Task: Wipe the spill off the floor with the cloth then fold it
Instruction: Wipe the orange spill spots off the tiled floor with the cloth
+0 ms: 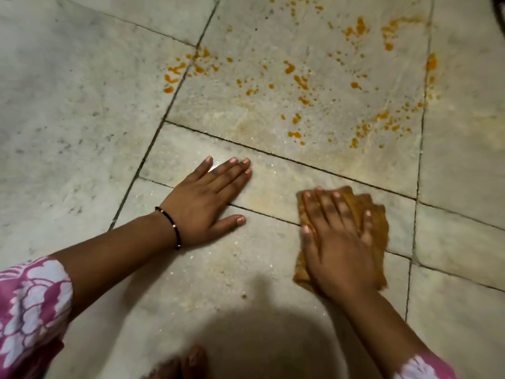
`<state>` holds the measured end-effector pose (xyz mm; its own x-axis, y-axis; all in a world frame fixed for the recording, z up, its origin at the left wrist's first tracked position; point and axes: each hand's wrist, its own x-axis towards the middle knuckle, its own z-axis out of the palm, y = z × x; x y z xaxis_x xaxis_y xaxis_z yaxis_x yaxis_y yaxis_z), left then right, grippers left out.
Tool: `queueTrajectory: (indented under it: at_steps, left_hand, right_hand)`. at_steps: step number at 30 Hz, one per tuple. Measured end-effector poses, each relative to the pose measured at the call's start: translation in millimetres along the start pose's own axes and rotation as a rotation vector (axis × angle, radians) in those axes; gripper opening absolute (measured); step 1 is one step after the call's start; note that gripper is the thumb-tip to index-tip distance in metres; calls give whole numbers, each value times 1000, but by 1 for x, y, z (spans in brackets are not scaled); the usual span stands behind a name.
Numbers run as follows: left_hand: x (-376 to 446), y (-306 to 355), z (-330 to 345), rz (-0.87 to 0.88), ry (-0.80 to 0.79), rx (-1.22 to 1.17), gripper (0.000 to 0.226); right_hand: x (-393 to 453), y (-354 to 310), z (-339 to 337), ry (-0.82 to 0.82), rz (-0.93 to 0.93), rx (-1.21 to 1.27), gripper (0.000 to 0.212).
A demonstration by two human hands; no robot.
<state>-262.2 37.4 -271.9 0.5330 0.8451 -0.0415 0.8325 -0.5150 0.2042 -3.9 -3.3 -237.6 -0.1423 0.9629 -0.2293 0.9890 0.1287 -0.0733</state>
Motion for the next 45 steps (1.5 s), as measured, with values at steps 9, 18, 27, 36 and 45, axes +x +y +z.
queueTrajectory:
  at_steps: [9, 18, 27, 36, 45]
  left_hand:
    - [0, 3, -2, -15, -27, 12, 76]
    - [0, 4, -3, -24, -14, -4, 76]
    - [1, 2, -1, -24, -16, -8, 76]
    - [1, 2, -1, -18, -4, -15, 76]
    - [-1, 3, 0, -16, 9, -24, 75]
  right_hand:
    - [98, 50, -23, 66, 233, -18, 57]
    - [31, -16, 1, 76, -105, 26, 54]
    - [97, 50, -23, 137, 290, 40, 54]
    - [44, -25, -1, 63, -98, 17, 56]
    - [97, 45, -22, 97, 324, 58, 56]
